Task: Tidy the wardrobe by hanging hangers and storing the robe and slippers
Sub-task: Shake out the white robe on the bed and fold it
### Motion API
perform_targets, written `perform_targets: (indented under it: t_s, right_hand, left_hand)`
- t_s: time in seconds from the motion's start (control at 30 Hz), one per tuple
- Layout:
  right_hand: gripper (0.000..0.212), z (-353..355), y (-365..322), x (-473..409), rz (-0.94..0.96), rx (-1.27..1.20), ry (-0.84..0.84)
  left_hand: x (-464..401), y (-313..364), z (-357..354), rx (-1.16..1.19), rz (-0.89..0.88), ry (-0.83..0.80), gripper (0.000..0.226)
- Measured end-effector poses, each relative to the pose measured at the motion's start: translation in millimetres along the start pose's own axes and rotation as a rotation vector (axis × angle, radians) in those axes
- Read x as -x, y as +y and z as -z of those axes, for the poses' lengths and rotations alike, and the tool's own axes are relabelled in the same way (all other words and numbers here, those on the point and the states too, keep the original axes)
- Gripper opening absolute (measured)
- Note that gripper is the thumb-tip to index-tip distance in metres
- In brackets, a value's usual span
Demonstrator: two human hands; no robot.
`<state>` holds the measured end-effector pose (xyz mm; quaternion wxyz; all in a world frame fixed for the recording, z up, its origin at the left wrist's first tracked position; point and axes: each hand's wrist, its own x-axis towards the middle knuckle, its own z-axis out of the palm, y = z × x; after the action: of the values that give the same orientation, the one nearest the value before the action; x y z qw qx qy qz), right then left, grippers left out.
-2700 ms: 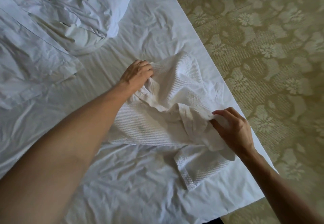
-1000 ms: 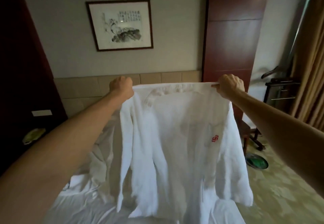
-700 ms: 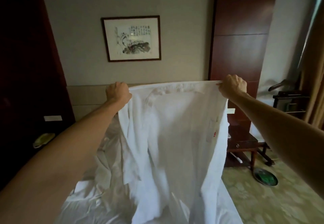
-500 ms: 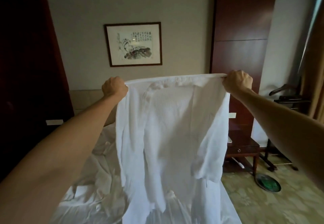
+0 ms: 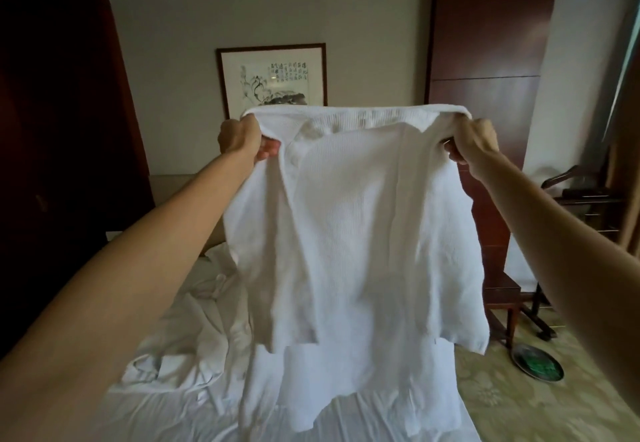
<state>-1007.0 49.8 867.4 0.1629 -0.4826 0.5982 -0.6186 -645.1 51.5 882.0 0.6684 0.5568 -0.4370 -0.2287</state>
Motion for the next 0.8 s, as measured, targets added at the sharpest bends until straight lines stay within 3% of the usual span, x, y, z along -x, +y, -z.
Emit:
perform_targets:
  t_s: [0.17, 0.47, 0.67, 0.8]
  right_hand:
    - [0.039, -3, 1, 17, -0.019, -0.235, 0.008]
    - [0.032, -4, 29, 75, 0.03, -0.39, 0.013]
    - [0.039, -60, 92, 59, -0.136, -0.252, -0.016]
    - [0.027, -106, 165, 53, -0.302, -0.152, -0.128]
  left_hand:
    - [23, 10, 0, 0.12, 0.014, -0.001, 0.033]
    - [55, -29, 0, 0.143, 0.014, -0.085, 0.031]
    - [37, -107, -36, -0.011, 0.103, -0.179, 0.033]
    - [20, -198, -66, -0.149, 0.245, -0.262, 0.038]
